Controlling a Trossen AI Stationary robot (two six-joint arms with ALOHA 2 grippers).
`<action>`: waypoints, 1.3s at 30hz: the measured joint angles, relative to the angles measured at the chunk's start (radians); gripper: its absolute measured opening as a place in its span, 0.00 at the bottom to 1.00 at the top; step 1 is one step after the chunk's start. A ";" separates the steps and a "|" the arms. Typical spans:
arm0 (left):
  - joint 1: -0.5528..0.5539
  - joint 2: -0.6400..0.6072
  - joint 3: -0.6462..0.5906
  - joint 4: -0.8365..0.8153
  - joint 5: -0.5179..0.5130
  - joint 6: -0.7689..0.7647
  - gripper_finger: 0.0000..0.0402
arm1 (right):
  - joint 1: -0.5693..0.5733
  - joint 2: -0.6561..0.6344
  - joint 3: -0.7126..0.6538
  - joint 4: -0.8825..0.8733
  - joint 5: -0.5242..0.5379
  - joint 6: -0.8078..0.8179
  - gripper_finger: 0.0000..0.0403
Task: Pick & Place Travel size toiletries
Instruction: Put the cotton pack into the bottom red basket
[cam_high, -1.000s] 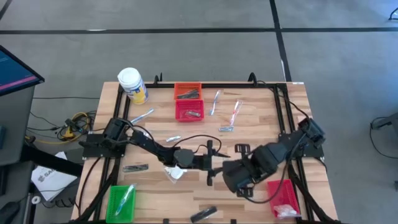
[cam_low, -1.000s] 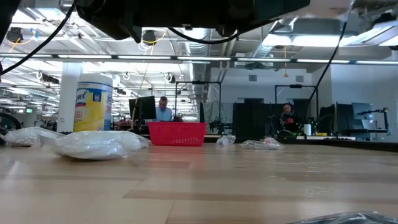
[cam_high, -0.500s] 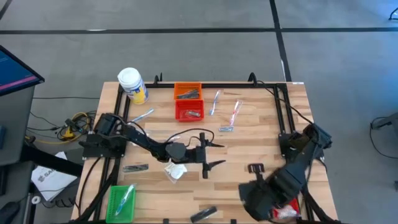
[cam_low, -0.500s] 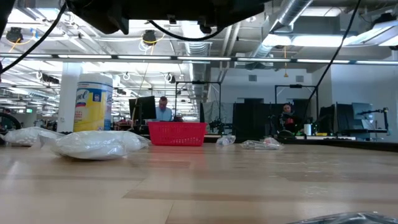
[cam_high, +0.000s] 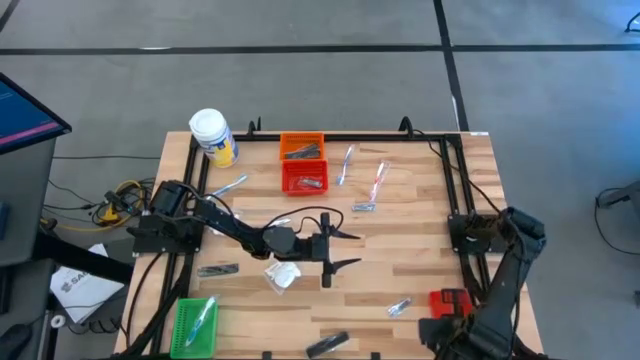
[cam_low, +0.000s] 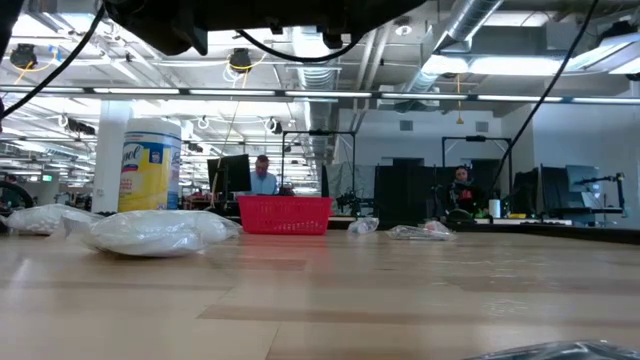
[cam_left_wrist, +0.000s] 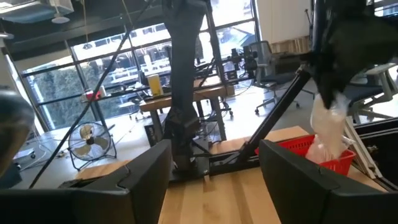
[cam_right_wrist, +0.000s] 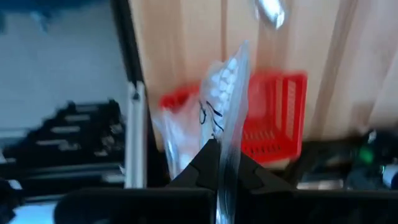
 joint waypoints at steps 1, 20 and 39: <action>0.000 0.000 0.000 0.000 0.000 0.000 0.58 | 0.010 0.000 -0.015 -0.001 -0.010 0.005 0.00; 0.000 0.002 0.000 0.003 0.046 -0.008 0.58 | 0.111 -0.009 -0.148 0.024 -0.032 0.050 0.00; 0.000 0.002 0.001 0.007 0.071 -0.007 0.58 | 0.119 -0.009 -0.236 0.146 -0.036 0.044 0.00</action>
